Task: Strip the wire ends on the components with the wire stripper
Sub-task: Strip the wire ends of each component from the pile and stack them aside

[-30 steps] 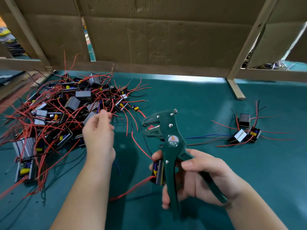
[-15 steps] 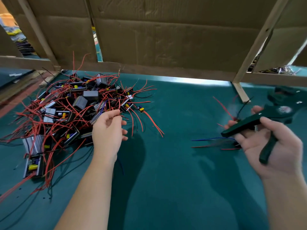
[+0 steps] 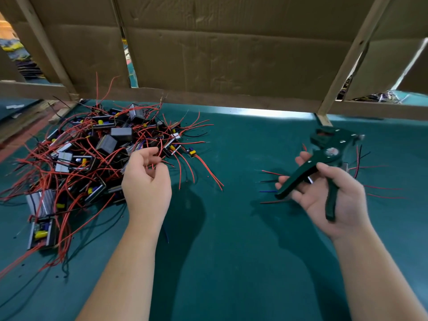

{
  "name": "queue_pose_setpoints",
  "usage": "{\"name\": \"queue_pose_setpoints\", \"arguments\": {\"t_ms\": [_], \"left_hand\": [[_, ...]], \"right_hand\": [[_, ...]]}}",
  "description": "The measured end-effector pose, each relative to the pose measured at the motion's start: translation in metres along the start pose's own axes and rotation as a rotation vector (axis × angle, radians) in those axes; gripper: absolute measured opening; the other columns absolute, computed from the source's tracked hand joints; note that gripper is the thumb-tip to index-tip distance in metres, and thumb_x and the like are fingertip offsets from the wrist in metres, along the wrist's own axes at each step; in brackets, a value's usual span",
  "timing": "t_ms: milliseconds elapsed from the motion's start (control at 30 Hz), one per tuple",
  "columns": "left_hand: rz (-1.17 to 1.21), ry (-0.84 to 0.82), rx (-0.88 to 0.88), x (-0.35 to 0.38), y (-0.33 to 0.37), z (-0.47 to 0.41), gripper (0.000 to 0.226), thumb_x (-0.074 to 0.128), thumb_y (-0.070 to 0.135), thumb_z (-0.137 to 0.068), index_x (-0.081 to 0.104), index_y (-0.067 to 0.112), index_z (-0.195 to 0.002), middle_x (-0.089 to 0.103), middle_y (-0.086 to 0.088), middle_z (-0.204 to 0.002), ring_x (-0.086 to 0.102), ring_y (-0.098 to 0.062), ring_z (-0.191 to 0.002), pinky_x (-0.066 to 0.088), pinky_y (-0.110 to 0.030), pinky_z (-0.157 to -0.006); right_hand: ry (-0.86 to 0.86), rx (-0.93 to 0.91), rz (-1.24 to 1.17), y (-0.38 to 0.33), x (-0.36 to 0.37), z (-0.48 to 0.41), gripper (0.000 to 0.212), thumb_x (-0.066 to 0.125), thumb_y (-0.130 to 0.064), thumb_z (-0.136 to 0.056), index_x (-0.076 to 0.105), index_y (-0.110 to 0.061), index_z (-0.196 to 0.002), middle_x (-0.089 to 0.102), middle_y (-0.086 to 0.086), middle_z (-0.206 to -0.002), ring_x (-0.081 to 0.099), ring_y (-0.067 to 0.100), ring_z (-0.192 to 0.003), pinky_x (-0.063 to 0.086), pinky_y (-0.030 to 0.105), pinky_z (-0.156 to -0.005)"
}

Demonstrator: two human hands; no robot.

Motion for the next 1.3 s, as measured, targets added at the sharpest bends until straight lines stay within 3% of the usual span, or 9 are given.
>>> {"name": "queue_pose_setpoints", "arguments": {"t_ms": [133,233,333,400,500,633,967,1100,1300], "left_hand": [[-0.125,0.069,0.284,-0.006,0.025,0.006,0.038,0.047,-0.009,-0.081,0.057,0.008,-0.114,0.042,-0.002,-0.117,0.055,-0.004,-0.086,0.043,-0.009,-0.074],[-0.279,0.090,0.384,-0.009,0.034,0.009,0.045,0.049,-0.013,-0.077,0.056,0.001,-0.119,0.046,-0.013,-0.124,0.049,-0.024,-0.113,0.039,-0.020,-0.095],[-0.612,0.082,0.210,-0.008,0.022,0.006,0.053,0.058,0.003,-0.077,0.052,0.009,-0.130,0.040,-0.018,-0.142,0.029,-0.035,-0.137,0.018,-0.047,-0.112],[-0.793,-0.015,0.021,-0.007,0.005,0.005,0.057,0.060,0.019,-0.081,0.047,0.018,-0.136,0.027,-0.018,-0.152,0.012,-0.035,-0.144,0.004,-0.051,-0.115],[-0.931,-0.106,-0.043,-0.006,-0.008,0.002,0.058,0.060,0.033,-0.083,0.046,0.026,-0.138,0.027,-0.013,-0.153,0.011,-0.032,-0.144,0.002,-0.052,-0.114],[-0.868,-0.031,-0.023,-0.012,-0.005,-0.002,0.044,0.059,0.031,-0.083,0.057,0.026,-0.127,0.045,-0.004,-0.140,0.025,-0.028,-0.134,0.011,-0.049,-0.109],[-0.628,0.123,0.143,-0.019,0.010,-0.005,0.034,0.057,0.016,-0.083,0.063,0.024,-0.116,0.060,0.003,-0.122,0.040,-0.026,-0.120,0.019,-0.046,-0.102],[-0.433,0.138,0.298,-0.022,0.020,-0.006,0.043,0.057,-0.001,-0.083,0.061,0.017,-0.121,0.061,0.002,-0.115,0.048,-0.030,-0.109,0.031,-0.032,-0.090],[-0.128,0.240,0.450,-0.035,0.038,0.001,0.051,0.061,-0.001,-0.088,0.043,0.007,-0.134,0.063,0.003,-0.109,0.057,-0.005,-0.101,0.038,-0.021,-0.096]], "right_hand": [[0.041,0.058,0.023,0.012,0.002,-0.007,0.021,0.040,-0.015,-0.096,0.056,-0.008,-0.108,0.057,0.009,-0.091,0.068,0.041,-0.080,0.056,0.051,-0.070],[0.096,0.033,0.044,0.013,-0.005,-0.010,0.017,0.043,-0.012,-0.097,0.056,-0.009,-0.107,0.060,0.011,-0.088,0.068,0.044,-0.084,0.058,0.049,-0.068],[0.152,-0.009,0.079,0.009,-0.012,-0.010,0.011,0.047,-0.008,-0.096,0.055,-0.008,-0.104,0.056,0.012,-0.090,0.068,0.045,-0.085,0.058,0.048,-0.066],[0.171,-0.041,0.111,0.007,-0.015,-0.009,0.006,0.049,-0.005,-0.095,0.052,-0.008,-0.100,0.053,0.011,-0.088,0.068,0.045,-0.083,0.058,0.048,-0.066],[0.190,-0.081,0.168,0.005,-0.016,-0.007,0.008,0.050,-0.003,-0.094,0.047,-0.008,-0.099,0.052,0.010,-0.086,0.068,0.046,-0.084,0.058,0.052,-0.072],[0.222,-0.106,0.206,0.001,-0.016,-0.004,0.013,0.050,-0.001,-0.094,0.042,-0.011,-0.095,0.052,0.012,-0.089,0.067,0.048,-0.089,0.055,0.055,-0.078],[0.164,-0.111,0.151,0.005,-0.017,-0.003,0.012,0.046,-0.001,-0.095,0.047,-0.013,-0.090,0.053,0.012,-0.098,0.065,0.052,-0.090,0.054,0.060,-0.078],[0.132,-0.096,0.127,0.009,-0.018,-0.003,0.012,0.046,-0.002,-0.095,0.051,-0.013,-0.092,0.055,0.012,-0.105,0.065,0.053,-0.091,0.055,0.059,-0.076],[0.097,-0.098,0.101,0.009,-0.015,0.001,0.014,0.043,-0.003,-0.096,0.053,-0.012,-0.098,0.067,0.005,-0.092,0.065,0.052,-0.091,0.057,0.057,-0.072]]}}
Point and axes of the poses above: each hand's wrist, its own z-axis away from the middle knuckle, its own x-axis out of the palm, y = z × x, the point moved 6 cm from there along -z, towards the middle knuckle
